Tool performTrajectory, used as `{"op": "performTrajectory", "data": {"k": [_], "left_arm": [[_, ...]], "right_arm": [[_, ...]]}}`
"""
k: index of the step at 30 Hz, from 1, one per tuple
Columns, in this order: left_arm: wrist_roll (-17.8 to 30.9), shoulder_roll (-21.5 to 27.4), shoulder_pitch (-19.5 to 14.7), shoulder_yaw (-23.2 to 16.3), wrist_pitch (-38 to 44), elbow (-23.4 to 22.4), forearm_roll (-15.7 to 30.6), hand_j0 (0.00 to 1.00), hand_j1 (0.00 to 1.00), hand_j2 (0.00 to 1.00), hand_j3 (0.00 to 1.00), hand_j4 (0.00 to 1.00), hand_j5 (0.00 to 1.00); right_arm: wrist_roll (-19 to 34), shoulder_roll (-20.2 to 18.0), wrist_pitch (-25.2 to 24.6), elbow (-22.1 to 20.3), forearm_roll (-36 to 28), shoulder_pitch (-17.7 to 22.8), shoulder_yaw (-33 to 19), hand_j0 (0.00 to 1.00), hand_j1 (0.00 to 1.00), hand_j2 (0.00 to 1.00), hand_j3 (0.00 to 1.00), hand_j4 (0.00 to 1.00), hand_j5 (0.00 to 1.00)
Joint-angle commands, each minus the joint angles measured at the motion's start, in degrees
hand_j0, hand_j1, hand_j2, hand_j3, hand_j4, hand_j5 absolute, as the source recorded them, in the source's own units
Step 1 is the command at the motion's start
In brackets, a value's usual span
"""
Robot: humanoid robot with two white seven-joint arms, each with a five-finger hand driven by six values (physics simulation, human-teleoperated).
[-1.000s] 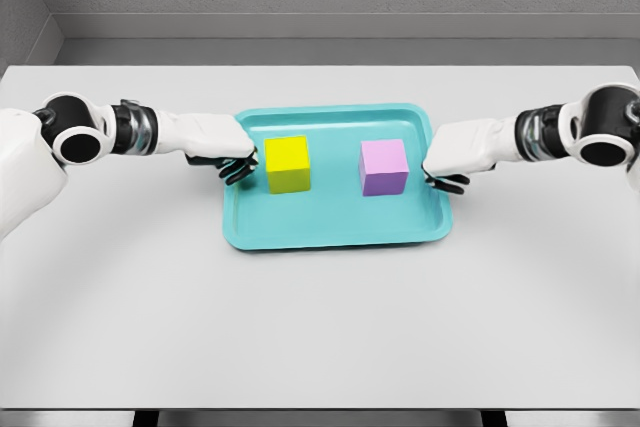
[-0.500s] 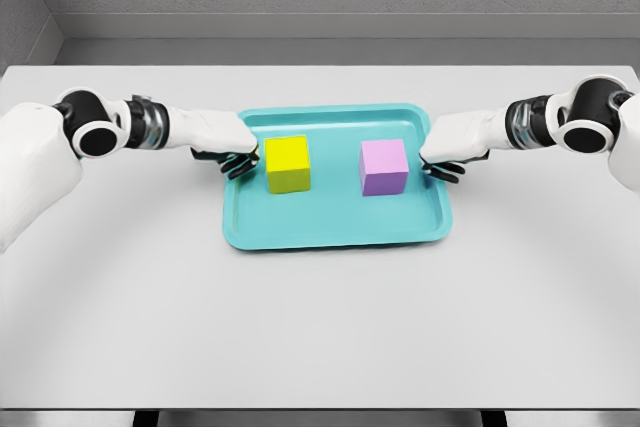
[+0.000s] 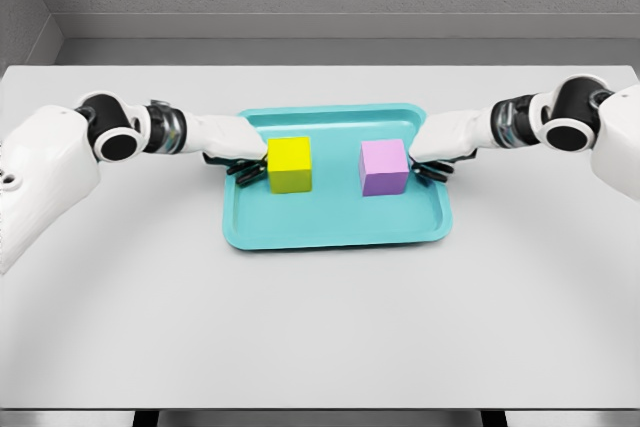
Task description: Push two cubes
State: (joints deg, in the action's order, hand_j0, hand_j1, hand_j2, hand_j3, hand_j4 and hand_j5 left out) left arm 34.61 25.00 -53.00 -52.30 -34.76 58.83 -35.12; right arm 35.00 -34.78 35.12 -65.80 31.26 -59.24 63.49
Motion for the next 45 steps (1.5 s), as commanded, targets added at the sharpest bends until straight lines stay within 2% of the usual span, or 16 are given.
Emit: {"op": "performTrajectory", "data": {"k": [1,15,26,45], "left_arm": [[0.39,-0.56,-0.09,-0.26,-0.24,0.06,1.02,0.04,0.04,0.04,0.04,0.04,0.04],[0.39,-1.35,-0.18,0.18,-0.24,0.15,1.02,0.04,0.04,0.04,0.04,0.04,0.04],[0.39,-1.79,-0.18,0.00,-0.24,0.32,1.02,0.04,0.04,0.04,0.04,0.04,0.04],[0.39,-2.85,-0.18,-0.17,-0.24,0.76,1.10,0.04,0.04,0.04,0.04,0.04,0.04]], "right_arm": [[-0.01,0.77,-0.12,-0.03,-0.15,-0.09,-0.03,0.00,0.00,0.00,0.00,0.00,0.00],[-0.01,3.75,-0.12,-0.03,-0.06,-0.88,0.67,0.00,0.00,0.00,0.00,0.00,0.00],[-0.01,3.75,-0.12,-0.47,-0.06,-1.32,0.76,0.00,0.00,0.00,0.00,0.00,0.00],[-0.01,1.56,-0.12,0.06,-0.06,-1.49,0.15,0.00,0.00,0.00,0.00,0.00,0.00]]}}
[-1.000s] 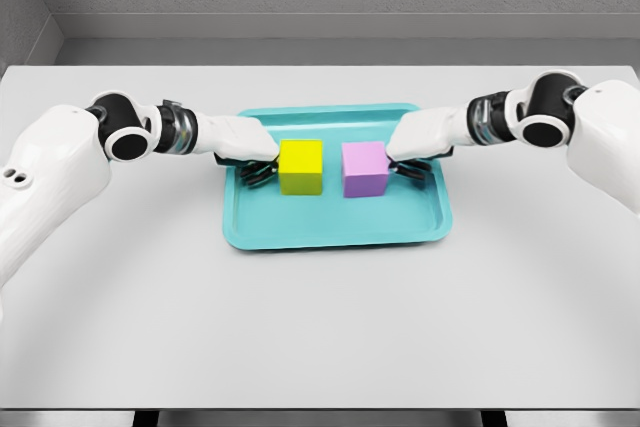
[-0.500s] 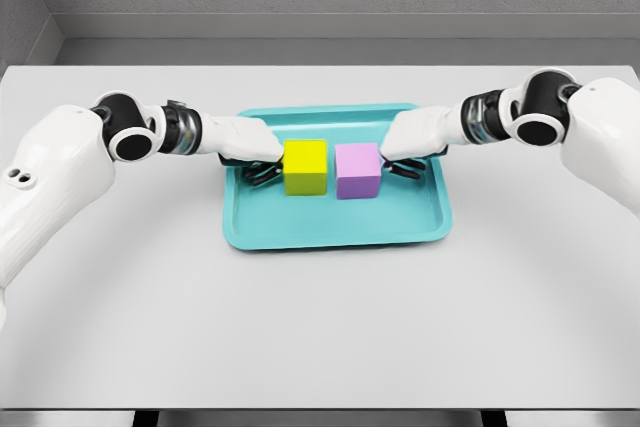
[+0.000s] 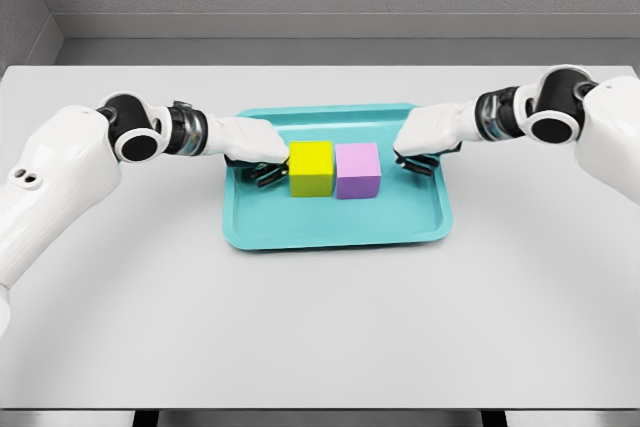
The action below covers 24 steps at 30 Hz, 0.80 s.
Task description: Push two cubes
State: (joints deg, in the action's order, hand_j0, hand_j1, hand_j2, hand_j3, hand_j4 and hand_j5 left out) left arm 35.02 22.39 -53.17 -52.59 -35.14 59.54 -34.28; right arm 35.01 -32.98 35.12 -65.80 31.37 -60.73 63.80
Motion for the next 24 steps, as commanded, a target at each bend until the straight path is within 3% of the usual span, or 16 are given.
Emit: {"op": "performTrajectory", "data": {"k": [1,7,8,9,10,11,12,14,17,19,20,21,22,23,24], "left_arm": [[-0.02,-0.33,0.00,0.03,0.14,0.05,0.27,0.04,0.04,0.04,0.04,0.04,0.04],[-0.02,-0.33,0.00,0.12,0.14,0.05,0.27,0.04,0.04,0.04,0.04,0.04,0.04],[-0.02,-0.42,-0.09,0.12,0.14,0.05,0.36,0.04,0.04,0.04,0.04,0.04,0.04],[-0.02,-0.42,-0.09,0.12,0.14,0.05,0.36,0.04,0.04,0.04,0.04,0.04,0.04],[-0.02,-0.33,-0.44,0.21,0.14,0.05,0.36,0.04,0.04,0.04,0.04,0.04,0.04],[-0.02,-0.33,-0.44,0.21,0.14,0.05,0.36,0.04,0.04,0.04,0.04,0.04,0.04],[-0.02,-0.33,-0.44,0.21,0.14,0.05,0.36,0.04,0.04,0.04,0.04,0.04,0.04],[-0.02,0.81,-1.84,0.74,0.14,0.23,0.97,0.05,0.05,0.05,0.05,0.05,0.05],[-0.02,8.54,-2.46,6.71,0.14,0.05,5.63,0.09,0.09,0.09,0.09,0.09,0.09],[-0.02,10.74,-2.55,8.91,0.14,-0.13,6.15,0.13,0.13,0.13,0.13,0.13,0.13],[-0.02,13.37,-2.55,11.02,0.14,-0.65,9.57,0.15,0.15,0.15,0.15,0.15,0.15],[-0.02,18.64,-1.94,14.09,0.14,-0.92,15.81,0.38,0.38,0.38,0.38,0.38,0.38],[-0.02,22.16,-1.06,14.71,0.14,-3.98,23.46,1.00,1.00,1.00,1.00,1.00,1.00],[-0.02,22.08,-0.09,14.71,0.14,-8.99,28.12,1.00,1.00,1.00,1.00,1.00,1.00],[-0.02,21.90,0.96,14.71,0.14,-11.37,29.27,1.00,1.00,1.00,1.00,1.00,1.00]], "right_arm": [[-0.01,-0.25,-0.12,-0.03,-0.17,0.00,-0.25,0.00,0.00,0.00,0.00,0.00,0.00],[-0.01,-4.64,-0.12,-0.64,-0.61,-0.09,-2.10,0.00,0.00,0.00,0.00,0.00,0.00],[-0.01,-5.25,-0.12,-0.73,-0.70,-0.09,-3.06,0.04,0.04,0.04,0.04,0.04,0.04],[-0.01,-6.31,-0.12,-0.82,-0.79,0.00,-5.52,0.19,0.19,0.19,0.19,0.19,0.19],[-0.01,-6.93,-0.12,-0.82,-0.79,0.09,-7.02,0.41,0.41,0.41,0.41,0.41,0.41],[-0.01,-7.10,-0.12,-0.91,-0.79,0.18,-7.90,0.85,0.85,0.85,0.85,0.85,0.85],[-0.01,-8.24,-0.12,-0.91,-0.88,0.26,-10.71,1.00,1.00,1.00,1.00,1.00,1.00],[-0.01,-10.62,-0.12,-0.82,-1.32,0.97,-14.58,1.00,1.00,1.00,1.00,1.00,1.00],[-0.01,-13.25,-0.12,-0.03,-1.40,1.76,-16.51,1.00,1.00,1.00,1.00,1.00,1.00],[-0.01,-14.49,-0.12,0.06,-2.28,2.55,-16.78,1.00,1.00,1.00,1.00,1.00,1.00],[-0.01,-14.49,-0.12,0.06,-2.28,2.90,-16.78,1.00,1.00,1.00,1.00,1.00,1.00],[-0.01,-14.49,-0.12,0.06,-2.28,2.90,-16.69,1.00,1.00,1.00,1.00,1.00,1.00],[-0.01,-14.49,-0.12,0.06,-2.28,3.51,-16.51,1.00,1.00,1.00,1.00,1.00,1.00],[-0.01,-14.40,-0.12,0.06,-2.28,3.87,-16.51,1.00,1.00,1.00,1.00,1.00,1.00],[-0.01,-14.40,-0.12,-0.03,-2.28,3.96,-16.51,1.00,1.00,1.00,1.00,1.00,1.00]]}}
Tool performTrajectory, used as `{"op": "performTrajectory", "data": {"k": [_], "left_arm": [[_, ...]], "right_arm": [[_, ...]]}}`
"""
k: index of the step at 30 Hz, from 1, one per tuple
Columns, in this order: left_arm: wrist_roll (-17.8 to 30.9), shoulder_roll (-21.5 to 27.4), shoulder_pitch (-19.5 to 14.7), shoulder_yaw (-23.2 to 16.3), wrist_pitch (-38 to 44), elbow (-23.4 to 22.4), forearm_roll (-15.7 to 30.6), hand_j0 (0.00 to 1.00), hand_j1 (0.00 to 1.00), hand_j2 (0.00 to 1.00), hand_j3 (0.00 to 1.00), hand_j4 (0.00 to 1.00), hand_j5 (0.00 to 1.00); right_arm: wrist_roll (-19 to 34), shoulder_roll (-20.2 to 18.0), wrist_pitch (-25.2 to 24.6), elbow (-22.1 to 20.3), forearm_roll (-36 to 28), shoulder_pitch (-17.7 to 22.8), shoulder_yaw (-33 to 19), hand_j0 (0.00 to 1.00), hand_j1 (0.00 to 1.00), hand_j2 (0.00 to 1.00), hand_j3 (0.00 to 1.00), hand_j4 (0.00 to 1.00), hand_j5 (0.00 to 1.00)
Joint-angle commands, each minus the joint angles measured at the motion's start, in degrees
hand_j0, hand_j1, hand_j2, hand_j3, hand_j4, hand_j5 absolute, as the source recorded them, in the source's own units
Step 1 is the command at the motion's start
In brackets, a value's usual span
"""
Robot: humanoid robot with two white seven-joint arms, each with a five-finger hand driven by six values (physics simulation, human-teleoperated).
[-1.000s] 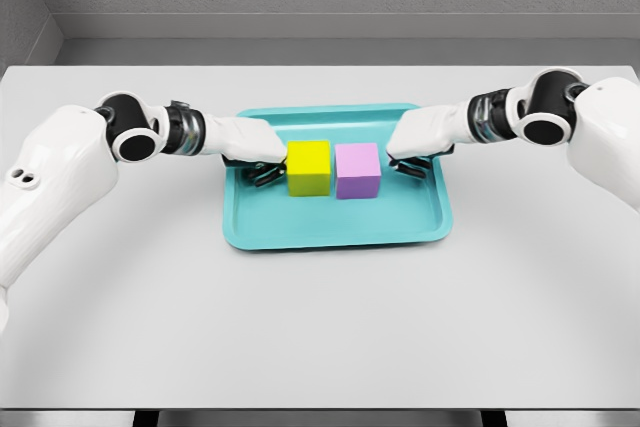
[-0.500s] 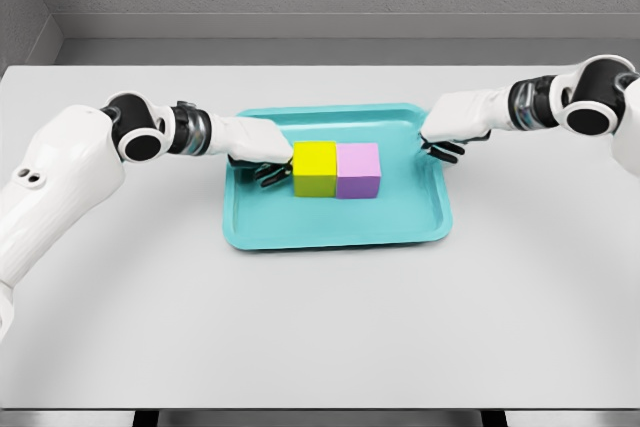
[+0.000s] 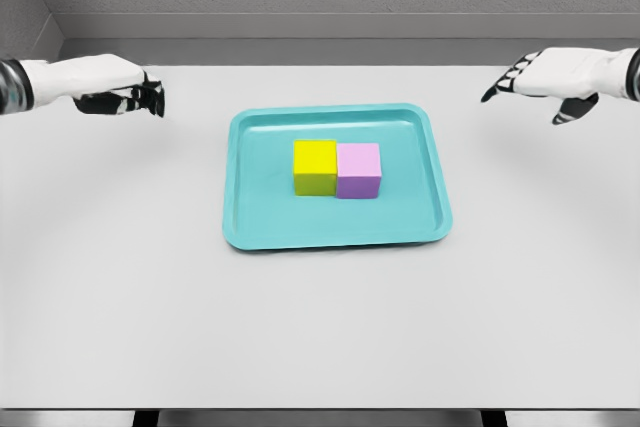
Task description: Push two cubes
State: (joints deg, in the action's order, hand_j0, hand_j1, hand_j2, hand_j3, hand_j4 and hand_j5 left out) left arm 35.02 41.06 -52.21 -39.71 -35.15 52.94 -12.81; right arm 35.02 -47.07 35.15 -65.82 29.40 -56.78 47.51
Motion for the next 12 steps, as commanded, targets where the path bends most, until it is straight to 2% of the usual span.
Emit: {"op": "performTrajectory", "data": {"k": [1,12], "left_arm": [[-0.02,3.23,0.00,1.83,0.15,-4.96,7.98,1.00,1.00,1.00,1.00,1.00,1.00],[-0.02,2.27,0.35,1.74,0.15,-4.69,7.89,1.00,1.00,1.00,1.00,1.00,1.00]], "right_arm": [[-0.02,-0.30,-0.15,-0.01,-0.31,0.00,-0.22,1.00,1.00,1.00,1.00,1.00,1.00],[-0.02,-0.48,-0.15,-0.19,-0.31,0.53,-0.22,1.00,1.00,1.00,1.00,1.00,1.00]]}}
